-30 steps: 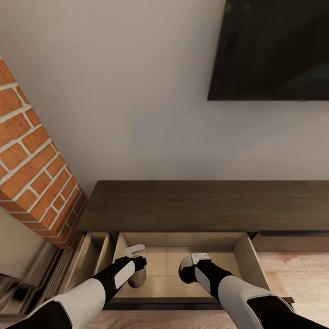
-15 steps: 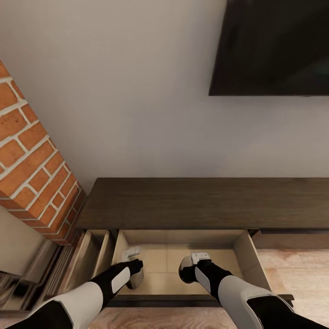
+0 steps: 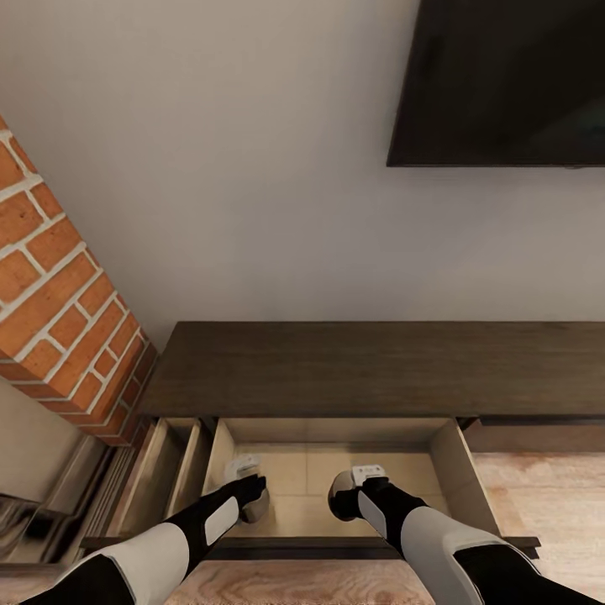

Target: Place each of the two pumpkins and all three candles from the living room inside a cabinet in the living room (use any cabinet), then make sure every cabinet is closed, and position the cauldron so it is next to a table in the living room.

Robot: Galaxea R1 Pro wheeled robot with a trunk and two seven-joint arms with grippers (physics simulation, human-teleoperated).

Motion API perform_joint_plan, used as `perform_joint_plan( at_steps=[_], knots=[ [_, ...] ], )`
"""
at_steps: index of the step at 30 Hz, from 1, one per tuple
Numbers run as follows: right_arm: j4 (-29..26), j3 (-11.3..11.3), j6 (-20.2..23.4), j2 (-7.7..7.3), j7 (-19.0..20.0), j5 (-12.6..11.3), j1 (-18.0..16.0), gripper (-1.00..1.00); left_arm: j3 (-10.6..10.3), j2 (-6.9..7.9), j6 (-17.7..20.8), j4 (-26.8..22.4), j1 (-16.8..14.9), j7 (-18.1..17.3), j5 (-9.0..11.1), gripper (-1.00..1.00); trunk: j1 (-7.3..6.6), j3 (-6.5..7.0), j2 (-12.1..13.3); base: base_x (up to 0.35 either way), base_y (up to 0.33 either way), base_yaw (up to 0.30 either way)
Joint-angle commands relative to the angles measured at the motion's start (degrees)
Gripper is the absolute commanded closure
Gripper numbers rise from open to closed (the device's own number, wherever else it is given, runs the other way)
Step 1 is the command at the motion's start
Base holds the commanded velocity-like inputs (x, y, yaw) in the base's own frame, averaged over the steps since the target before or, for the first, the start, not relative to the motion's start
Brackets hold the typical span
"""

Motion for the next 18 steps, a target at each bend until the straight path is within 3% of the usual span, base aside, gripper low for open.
perform_joint_plan(
  at_steps=[1,5,18],
  knots=[
    [-0.01,0.01,0.00,0.00,0.00,0.01,0.00,1.00,0.01,-0.02,-1.11,0.05,0.01,-0.40,0.09,1.00,0.00,-0.10,0.00,0.000,0.000,0.000],
    [-0.09,0.01,0.00,0.00,0.05,0.01,-0.01,1.00,-0.04,-0.06,-3.07,0.12,0.01,-1.09,0.09,1.00,0.00,-0.47,0.00,0.000,0.000,0.000],
    [-0.25,0.01,0.00,0.00,0.09,0.01,-0.03,1.00,-0.07,-0.21,-3.52,1.23,0.09,-1.18,0.05,1.00,0.00,-1.66,0.00,0.000,0.000,0.000]
  ],
)
